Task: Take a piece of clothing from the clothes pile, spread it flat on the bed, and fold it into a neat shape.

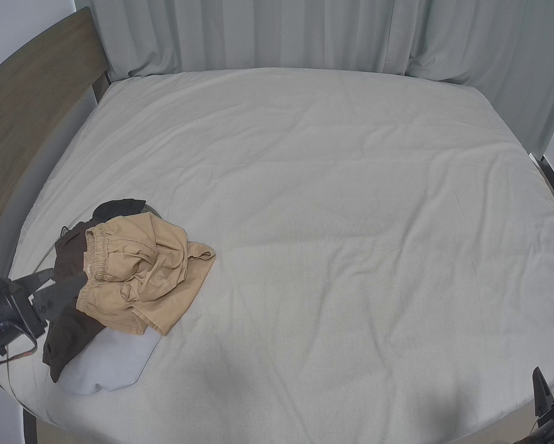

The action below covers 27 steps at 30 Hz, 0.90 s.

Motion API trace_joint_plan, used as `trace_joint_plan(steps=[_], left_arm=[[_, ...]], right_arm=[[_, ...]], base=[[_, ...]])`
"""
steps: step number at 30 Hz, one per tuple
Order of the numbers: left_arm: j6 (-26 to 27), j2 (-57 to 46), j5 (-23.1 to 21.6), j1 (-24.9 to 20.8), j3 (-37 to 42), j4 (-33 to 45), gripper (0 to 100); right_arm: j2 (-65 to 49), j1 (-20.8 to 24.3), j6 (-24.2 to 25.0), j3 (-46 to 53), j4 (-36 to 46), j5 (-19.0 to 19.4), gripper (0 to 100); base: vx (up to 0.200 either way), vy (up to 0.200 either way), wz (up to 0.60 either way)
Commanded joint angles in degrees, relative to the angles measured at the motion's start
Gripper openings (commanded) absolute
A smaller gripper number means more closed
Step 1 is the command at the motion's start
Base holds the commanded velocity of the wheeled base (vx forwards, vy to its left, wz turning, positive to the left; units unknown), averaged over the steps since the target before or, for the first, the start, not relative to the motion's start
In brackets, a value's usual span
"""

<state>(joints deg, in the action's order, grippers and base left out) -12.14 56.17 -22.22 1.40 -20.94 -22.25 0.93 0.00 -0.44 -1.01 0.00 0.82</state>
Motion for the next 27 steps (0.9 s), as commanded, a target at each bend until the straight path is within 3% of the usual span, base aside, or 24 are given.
trace_joint_plan(steps=[1,23,27], left_arm=[[0.3,8.4,-5.3,7.7,1.8,-6.8,100],[-0.3,25.6,-5.8,8.6,1.9,-20.7,100],[-0.3,32.3,-6.2,9.4,1.7,-27.0,100]], right_arm=[[-0.6,0.0,0.0,1.0,0.0,0.1,100],[-0.6,0.0,-0.1,1.0,0.0,0.1,100],[-0.6,0.0,-0.3,1.0,0.0,0.2,100]], base=[[0.000,0.000,0.00],[0.000,0.000,0.00],[0.000,0.000,0.00]])
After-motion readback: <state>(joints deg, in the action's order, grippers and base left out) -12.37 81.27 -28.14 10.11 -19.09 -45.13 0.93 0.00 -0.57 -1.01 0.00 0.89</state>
